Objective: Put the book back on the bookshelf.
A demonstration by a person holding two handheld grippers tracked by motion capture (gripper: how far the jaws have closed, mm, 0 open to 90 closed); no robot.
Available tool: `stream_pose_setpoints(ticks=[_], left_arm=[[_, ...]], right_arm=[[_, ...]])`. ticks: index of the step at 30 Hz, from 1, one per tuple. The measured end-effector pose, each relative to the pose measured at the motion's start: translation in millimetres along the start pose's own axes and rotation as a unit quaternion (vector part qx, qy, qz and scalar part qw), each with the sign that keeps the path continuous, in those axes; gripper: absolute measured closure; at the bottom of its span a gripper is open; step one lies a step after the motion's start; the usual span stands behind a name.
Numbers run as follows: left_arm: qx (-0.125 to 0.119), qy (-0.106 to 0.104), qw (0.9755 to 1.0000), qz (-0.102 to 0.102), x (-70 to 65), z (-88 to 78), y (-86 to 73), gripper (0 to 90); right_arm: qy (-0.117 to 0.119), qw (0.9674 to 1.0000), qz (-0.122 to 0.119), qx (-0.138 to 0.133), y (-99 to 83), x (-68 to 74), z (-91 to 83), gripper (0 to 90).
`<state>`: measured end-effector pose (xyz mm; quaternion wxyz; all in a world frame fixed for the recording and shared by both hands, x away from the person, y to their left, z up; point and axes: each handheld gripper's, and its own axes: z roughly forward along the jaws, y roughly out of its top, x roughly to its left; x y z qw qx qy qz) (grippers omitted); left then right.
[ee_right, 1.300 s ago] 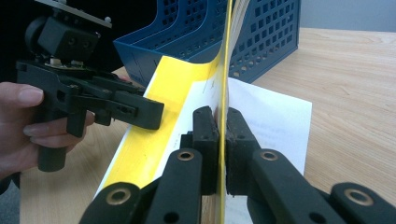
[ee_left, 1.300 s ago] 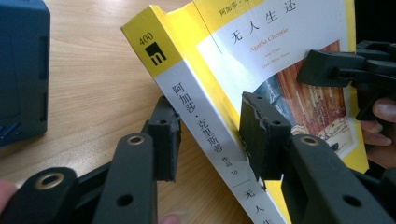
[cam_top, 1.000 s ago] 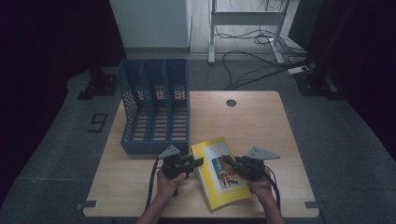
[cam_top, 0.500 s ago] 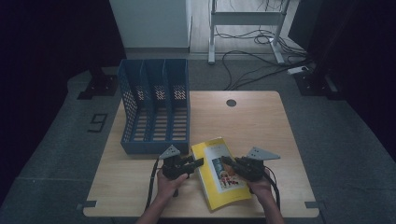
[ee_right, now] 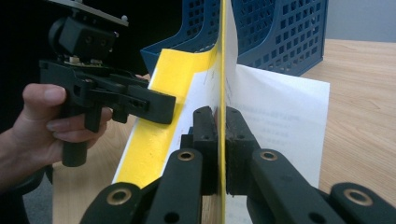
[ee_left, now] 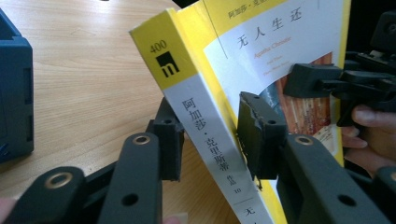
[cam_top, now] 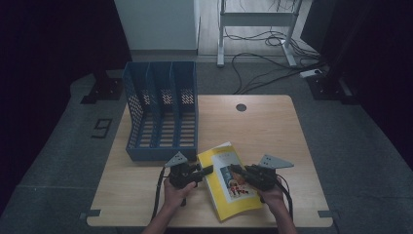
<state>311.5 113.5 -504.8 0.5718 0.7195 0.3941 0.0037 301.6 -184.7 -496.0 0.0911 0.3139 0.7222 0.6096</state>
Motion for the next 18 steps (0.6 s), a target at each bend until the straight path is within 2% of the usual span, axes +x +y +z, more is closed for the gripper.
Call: stream_pose_setpoints(ticks=[7, 15, 18], left_arm=[[-0.001, -0.006, 0.9999, -0.008, 0.2, -1.3, 0.9, 64.7], [0.001, -0.01, 0.9997, -0.022, 2.0, -2.0, 1.2, 66.0], [-0.002, -0.011, 0.9997, -0.022, 1.4, -2.5, 1.0, 66.6]], right_arm=[[-0.019, 0.9998, -0.007, 0.008, -0.2, 0.5, 1.6, 81.1], [-0.028, 0.9995, -0.014, 0.01, -0.7, 0.4, 3.0, 78.0], [-0.032, 0.9993, -0.016, 0.013, -0.9, 0.1, 3.3, 75.8]])
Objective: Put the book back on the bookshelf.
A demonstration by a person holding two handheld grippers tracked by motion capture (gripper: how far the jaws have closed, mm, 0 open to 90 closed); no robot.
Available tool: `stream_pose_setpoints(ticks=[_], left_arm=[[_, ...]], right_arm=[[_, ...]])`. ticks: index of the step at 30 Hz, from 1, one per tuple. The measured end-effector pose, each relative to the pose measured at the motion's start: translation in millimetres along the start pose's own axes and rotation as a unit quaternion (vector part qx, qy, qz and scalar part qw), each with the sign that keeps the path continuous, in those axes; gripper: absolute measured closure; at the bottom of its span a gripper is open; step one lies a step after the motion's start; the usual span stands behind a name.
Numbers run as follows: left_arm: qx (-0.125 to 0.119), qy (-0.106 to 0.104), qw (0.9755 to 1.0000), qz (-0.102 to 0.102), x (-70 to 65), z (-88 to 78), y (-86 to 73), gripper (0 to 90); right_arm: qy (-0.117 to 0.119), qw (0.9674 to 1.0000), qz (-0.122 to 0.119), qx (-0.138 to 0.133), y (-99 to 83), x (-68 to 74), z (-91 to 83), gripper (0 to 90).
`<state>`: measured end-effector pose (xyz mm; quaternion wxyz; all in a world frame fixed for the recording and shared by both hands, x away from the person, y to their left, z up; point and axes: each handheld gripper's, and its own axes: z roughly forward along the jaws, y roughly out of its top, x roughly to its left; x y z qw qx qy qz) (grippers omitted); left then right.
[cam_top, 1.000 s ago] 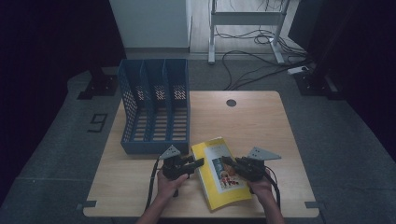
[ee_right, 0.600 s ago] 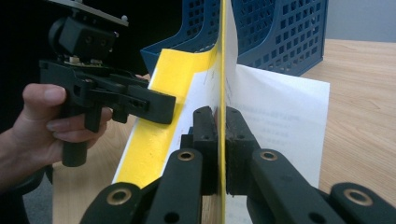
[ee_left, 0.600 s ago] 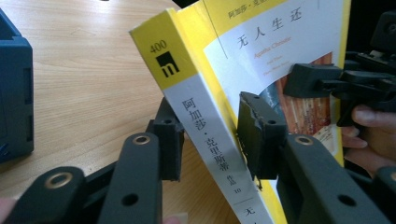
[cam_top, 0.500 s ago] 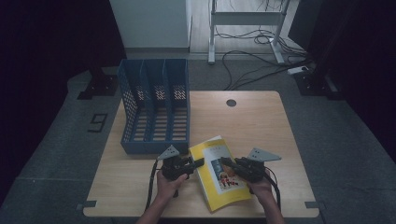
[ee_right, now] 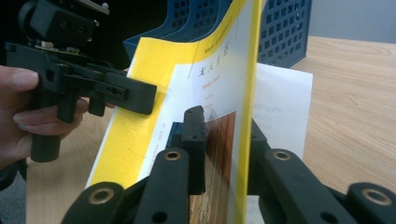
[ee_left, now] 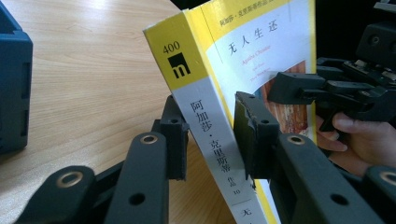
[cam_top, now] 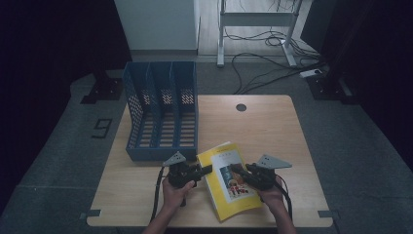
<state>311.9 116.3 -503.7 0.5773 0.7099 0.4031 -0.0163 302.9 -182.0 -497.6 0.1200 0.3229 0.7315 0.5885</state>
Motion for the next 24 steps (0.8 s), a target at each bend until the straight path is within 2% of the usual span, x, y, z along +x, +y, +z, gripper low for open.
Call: stream_pose_setpoints(ticks=[5, 11, 18, 24], left_arm=[[-0.014, -0.012, 0.9998, -0.006, -1.8, -3.8, 1.5, 68.9], [-0.022, -0.014, 0.9997, -0.001, -3.9, -8.9, 4.2, 70.2], [-0.026, -0.013, 0.9995, 0.008, -6.4, -11.2, 5.7, 70.6], [-0.027, -0.005, 0.9992, 0.028, -11.7, -13.8, 7.7, 70.6]], right_arm=[[-0.001, 1.0, 0.004, 0.001, -0.1, -1.0, -0.8, 72.1], [0.006, 1.0, 0.004, -0.005, 1.3, 1.0, -1.2, 73.1], [0.006, 1.0, 0.003, -0.007, 1.8, 1.9, -1.3, 71.7], [0.005, 0.9999, 0.002, -0.009, 2.1, 2.5, -1.4, 71.2]])
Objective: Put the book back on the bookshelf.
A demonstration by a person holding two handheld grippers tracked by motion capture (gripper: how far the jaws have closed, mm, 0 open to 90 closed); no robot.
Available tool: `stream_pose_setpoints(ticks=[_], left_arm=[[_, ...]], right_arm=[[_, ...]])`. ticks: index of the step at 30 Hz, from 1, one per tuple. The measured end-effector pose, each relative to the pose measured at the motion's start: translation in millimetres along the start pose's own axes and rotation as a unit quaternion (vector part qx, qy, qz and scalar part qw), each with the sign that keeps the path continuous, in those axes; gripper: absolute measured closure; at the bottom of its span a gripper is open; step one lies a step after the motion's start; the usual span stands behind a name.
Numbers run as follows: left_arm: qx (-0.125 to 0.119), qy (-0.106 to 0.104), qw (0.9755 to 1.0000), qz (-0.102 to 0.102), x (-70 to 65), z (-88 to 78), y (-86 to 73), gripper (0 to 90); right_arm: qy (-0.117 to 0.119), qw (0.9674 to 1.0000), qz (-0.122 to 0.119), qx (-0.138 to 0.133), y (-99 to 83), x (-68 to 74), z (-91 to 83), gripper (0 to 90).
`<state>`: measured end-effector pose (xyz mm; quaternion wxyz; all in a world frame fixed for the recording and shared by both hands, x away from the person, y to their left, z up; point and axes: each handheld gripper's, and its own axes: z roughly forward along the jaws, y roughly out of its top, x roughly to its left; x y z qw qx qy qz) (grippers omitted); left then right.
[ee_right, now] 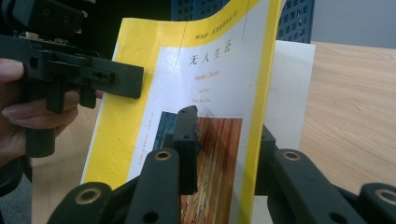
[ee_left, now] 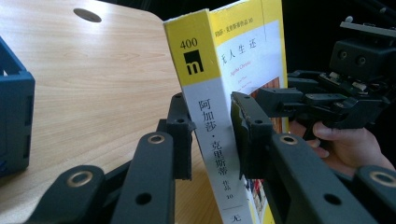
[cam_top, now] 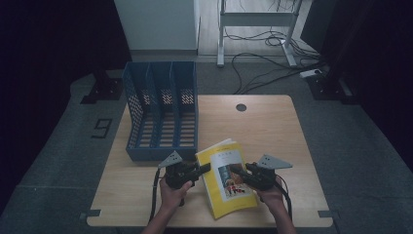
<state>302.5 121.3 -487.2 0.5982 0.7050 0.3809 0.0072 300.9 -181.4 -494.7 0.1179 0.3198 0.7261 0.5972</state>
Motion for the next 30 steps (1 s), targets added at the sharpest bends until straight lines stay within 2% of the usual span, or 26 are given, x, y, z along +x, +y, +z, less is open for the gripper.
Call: stream_pose_setpoints(ticks=[6, 15, 19, 30], left_arm=[[-0.01, 0.003, 0.9998, 0.014, -5.6, -4.7, 3.4, 71.4], [-0.015, -0.001, 0.9998, 0.017, -6.7, -8.1, 5.5, 72.5], [-0.015, -0.003, 0.9997, 0.02, -8.0, -8.5, 5.4, 72.6], [-0.018, -0.009, 0.9994, 0.028, -11.4, -8.9, 5.6, 72.8]], right_arm=[[0.0, 0.9999, -0.007, -0.007, 2.8, 3.8, -1.1, 71.8], [0.003, 0.9999, -0.007, -0.01, 4.1, 5.5, -0.8, 70.2], [-0.005, 1.0, 0.005, -0.001, 2.7, 3.0, 0.7, 62.2], [-0.022, 0.9996, 0.004, 0.018, 0.9, 4.4, 5.6, 43.3]])
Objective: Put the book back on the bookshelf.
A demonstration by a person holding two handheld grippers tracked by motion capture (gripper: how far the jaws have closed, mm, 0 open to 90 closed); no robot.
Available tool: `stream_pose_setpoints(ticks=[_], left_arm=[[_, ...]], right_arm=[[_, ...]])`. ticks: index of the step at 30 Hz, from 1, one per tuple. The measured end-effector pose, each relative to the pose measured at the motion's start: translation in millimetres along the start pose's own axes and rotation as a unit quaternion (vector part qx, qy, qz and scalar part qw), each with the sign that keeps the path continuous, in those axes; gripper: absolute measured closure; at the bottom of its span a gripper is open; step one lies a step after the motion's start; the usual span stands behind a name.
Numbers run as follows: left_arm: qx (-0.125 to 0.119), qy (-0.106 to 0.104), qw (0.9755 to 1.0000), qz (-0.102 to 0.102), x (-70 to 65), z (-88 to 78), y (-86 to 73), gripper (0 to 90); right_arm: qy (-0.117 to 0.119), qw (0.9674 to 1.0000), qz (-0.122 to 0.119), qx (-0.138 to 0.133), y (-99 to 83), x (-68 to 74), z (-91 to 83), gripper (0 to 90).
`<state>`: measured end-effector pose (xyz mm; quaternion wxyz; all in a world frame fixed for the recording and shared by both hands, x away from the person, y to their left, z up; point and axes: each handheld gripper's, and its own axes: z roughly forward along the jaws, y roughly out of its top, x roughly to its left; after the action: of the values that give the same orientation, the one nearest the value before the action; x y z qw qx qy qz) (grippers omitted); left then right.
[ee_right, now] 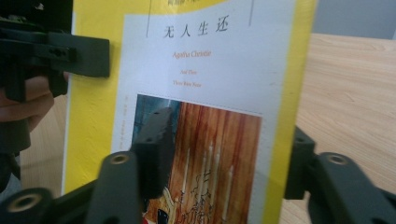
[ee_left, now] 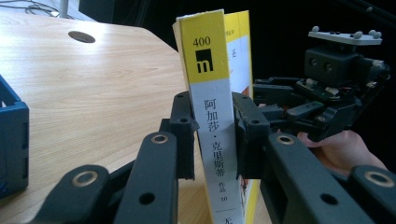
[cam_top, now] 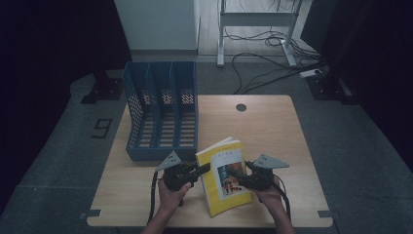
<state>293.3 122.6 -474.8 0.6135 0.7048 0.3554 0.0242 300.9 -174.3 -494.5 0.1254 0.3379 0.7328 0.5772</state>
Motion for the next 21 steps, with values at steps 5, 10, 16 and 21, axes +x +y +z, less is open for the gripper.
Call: stream_pose_setpoints(ticks=[5, 10, 16, 21], left_arm=[[0.0, -0.001, 1.0, 0.003, -1.1, -0.1, 0.1, 72.9], [0.0, -0.001, 1.0, 0.003, -1.4, 0.2, 0.0, 72.8], [0.001, -0.001, 1.0, 0.003, -1.5, 0.0, 0.0, 72.7], [0.0, -0.004, 1.0, 0.008, -3.1, -0.6, 0.4, 73.0]], right_arm=[[-0.008, 0.9997, -0.001, 0.025, -1.1, 2.5, 4.7, 32.2], [-0.01, 0.9988, -0.004, 0.047, -2.4, 4.1, 7.6, 23.8], [-0.015, 0.9975, 0.0, 0.069, -3.6, 4.4, 11.3, 14.5], [-0.019, 0.9939, 0.017, 0.107, -8.1, 0.5, 16.6, 10.6]])
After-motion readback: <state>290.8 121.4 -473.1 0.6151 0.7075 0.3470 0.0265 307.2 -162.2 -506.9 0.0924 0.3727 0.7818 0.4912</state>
